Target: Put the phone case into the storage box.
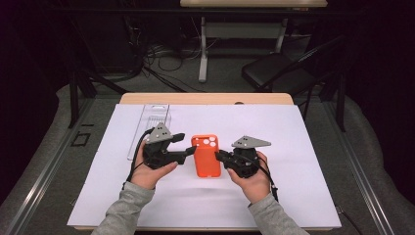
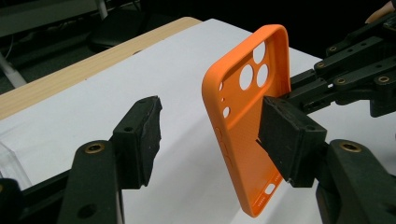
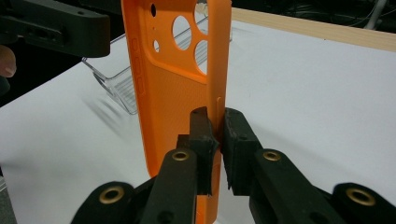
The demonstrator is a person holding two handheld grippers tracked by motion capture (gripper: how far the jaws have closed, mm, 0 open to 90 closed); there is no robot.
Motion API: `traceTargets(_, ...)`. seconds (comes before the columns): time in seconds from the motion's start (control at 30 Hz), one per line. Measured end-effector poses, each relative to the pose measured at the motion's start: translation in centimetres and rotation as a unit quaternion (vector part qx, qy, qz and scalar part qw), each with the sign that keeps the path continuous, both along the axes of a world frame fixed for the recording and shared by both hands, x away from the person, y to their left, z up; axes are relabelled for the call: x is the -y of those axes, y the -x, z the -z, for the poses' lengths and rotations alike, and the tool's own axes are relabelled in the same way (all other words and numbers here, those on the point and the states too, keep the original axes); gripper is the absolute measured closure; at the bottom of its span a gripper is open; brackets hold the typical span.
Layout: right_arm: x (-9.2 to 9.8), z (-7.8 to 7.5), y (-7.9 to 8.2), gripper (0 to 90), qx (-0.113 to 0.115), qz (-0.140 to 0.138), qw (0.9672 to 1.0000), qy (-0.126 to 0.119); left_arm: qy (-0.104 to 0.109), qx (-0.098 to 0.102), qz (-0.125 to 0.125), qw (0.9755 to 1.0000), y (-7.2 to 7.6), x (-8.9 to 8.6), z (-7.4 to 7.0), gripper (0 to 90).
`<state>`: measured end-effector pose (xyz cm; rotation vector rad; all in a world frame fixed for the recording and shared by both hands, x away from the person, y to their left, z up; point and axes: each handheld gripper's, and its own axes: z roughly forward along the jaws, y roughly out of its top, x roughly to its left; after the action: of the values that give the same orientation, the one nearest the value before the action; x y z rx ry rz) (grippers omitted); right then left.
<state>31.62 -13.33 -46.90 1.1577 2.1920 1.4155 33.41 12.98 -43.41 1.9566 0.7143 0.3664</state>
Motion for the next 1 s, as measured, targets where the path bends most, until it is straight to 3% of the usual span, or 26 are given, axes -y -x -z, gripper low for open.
traceTargets(0.17,-0.1,0.0,0.1,82.9,0.002,0.0,1.0,-0.003,0.005,-0.004,-0.002,1.0,0.1,0.0,0.0,40.0)
traceTargets(0.37,-0.4,0.0,0.3,82.9,0.005,-0.005,1.0,0.002,0.007,-0.014,0.004,0.9999,0.2,0.0,0.0,48.2)
traceTargets(0.6,-1.0,0.2,0.5,82.9,0.01,-0.01,0.9998,0.013,0.0,-0.012,0.001,0.9999,0.3,0.0,0.0,57.4)
traceTargets(1.0,-1.4,0.3,0.8,82.9,0.012,-0.015,0.9996,0.019,0.008,-0.025,0.001,0.9997,0.3,-0.2,0.1,70.3)
